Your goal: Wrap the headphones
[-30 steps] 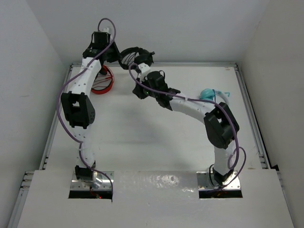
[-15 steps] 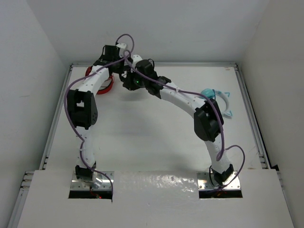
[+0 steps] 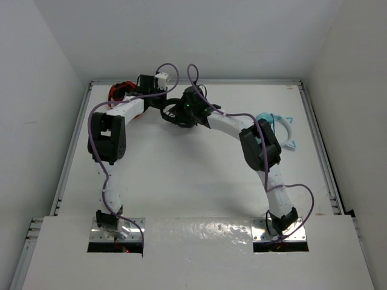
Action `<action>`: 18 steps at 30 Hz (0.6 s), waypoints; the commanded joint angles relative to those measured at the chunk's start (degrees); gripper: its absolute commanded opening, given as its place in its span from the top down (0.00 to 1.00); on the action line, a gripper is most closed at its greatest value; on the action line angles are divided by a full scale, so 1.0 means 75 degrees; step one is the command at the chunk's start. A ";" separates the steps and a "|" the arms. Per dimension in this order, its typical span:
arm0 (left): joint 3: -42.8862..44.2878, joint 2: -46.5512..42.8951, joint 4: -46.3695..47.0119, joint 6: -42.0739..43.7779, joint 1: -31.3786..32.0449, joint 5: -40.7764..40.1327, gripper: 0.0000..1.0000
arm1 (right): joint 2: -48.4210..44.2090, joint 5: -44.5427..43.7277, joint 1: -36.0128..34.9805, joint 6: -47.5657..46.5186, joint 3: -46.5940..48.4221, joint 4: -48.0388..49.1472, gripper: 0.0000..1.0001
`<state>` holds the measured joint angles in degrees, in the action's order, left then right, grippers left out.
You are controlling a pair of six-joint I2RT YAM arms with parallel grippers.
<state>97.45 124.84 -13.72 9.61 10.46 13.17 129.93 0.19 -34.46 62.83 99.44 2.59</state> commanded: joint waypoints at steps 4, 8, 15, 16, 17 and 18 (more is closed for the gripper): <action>-0.0583 -0.0344 0.1615 -0.0952 0.0093 0.1524 1.00 | 0.0547 -0.1372 0.0422 0.0739 0.0488 -0.0109 1.00; -0.0548 0.0193 0.1712 -0.1501 0.0234 0.1468 1.00 | 0.0489 -0.1687 0.0540 0.1103 0.0114 -0.0461 0.98; -0.0700 0.0453 0.1676 -0.1855 0.0223 0.1045 1.00 | 0.0723 -0.1666 0.0692 0.1431 0.0253 -0.0708 0.70; -0.0712 0.0464 0.1688 -0.1878 0.0211 0.1033 1.00 | 0.0758 -0.1677 0.0727 0.1455 0.0276 -0.0743 0.64; -0.0735 0.0476 0.1700 -0.1913 0.0223 0.1022 1.00 | 0.0770 -0.1689 0.0739 0.1443 0.0288 -0.0744 0.61; -0.0735 0.0523 0.1700 -0.1948 0.0211 0.1022 1.00 | 0.0758 -0.1700 0.0762 0.1455 0.0288 -0.0744 0.59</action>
<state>91.96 129.58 -1.10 -3.57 11.70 17.23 134.06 -6.48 -31.59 73.58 100.51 -3.09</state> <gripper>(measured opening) 0.095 0.392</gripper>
